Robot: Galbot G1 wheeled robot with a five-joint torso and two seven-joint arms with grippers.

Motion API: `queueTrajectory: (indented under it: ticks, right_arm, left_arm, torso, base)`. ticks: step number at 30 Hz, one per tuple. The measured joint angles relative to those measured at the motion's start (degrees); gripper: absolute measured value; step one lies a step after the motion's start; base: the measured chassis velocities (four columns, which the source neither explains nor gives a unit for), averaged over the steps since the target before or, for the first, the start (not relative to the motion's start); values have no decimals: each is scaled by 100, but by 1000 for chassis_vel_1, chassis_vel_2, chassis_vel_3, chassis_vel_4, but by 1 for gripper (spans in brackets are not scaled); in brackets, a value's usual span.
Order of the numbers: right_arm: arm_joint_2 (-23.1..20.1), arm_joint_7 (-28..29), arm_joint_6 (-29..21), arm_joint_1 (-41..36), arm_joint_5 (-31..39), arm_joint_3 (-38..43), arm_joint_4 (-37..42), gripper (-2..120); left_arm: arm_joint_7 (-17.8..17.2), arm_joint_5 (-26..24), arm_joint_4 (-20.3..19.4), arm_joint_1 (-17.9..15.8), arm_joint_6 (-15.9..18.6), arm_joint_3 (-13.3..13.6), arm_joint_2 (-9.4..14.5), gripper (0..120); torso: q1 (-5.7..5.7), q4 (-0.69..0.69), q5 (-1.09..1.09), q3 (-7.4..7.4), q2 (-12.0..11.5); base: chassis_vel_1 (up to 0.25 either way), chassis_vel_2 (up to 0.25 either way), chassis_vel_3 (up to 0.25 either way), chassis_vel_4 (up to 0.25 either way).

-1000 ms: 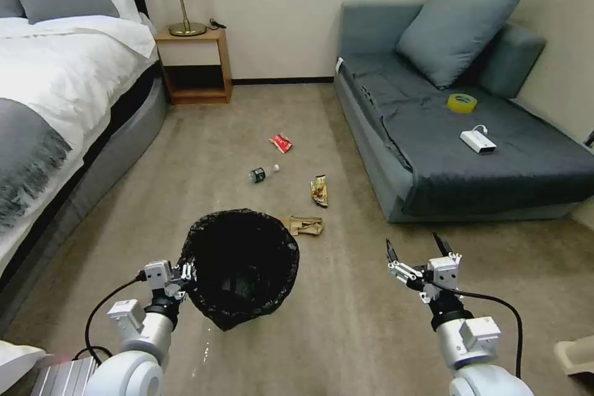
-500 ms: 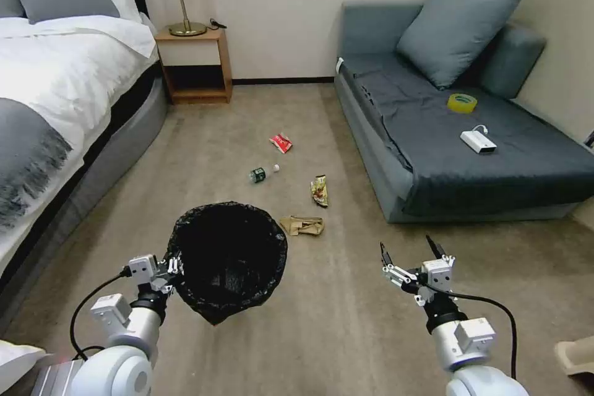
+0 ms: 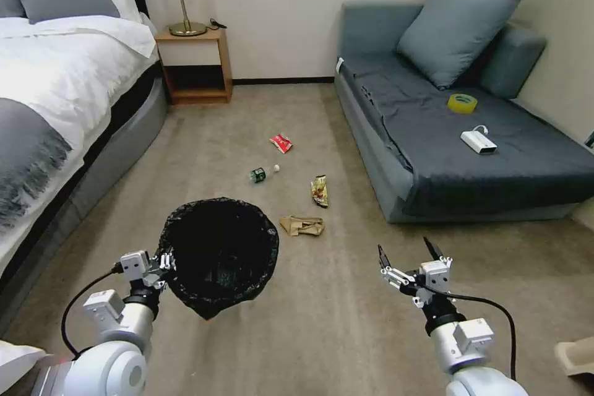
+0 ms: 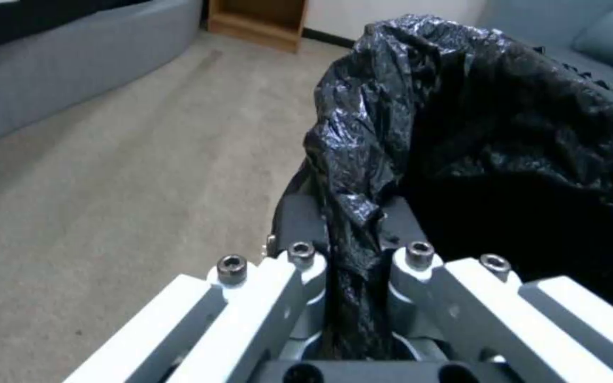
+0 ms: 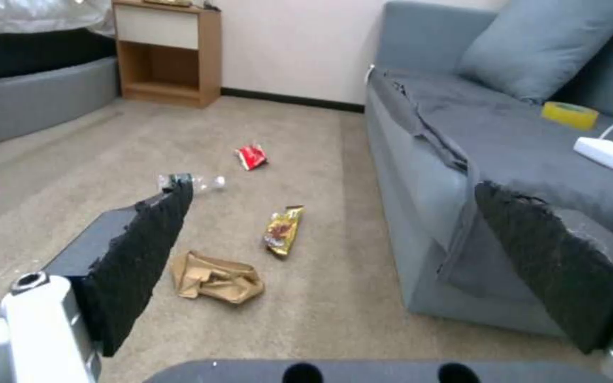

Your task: Pick up the trash bin, then pick up the garbage on the floor and place it into the trash bin.

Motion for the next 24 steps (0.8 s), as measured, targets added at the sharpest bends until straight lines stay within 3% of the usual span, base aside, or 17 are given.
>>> queueTrajectory:
  ticks: [7, 24]
  right_arm:
    - [5, 0, 7, 18, 0, -13, -26, 100]
    - [29, 31, 31, 58, -15, -39, -65, 100]
  left_arm:
    - [14, -75, 1, -34, -16, -69, 29, 6]
    - [-50, -124, 18, -117, -42, -172, 62, 6]
  torso:
    - [0, 0, 0, 0, 0]
    - [0, 0, 0, 0, 0]
  base:
    - [-9, 10, 12, -10]
    - [-123, 120, 116, -114]
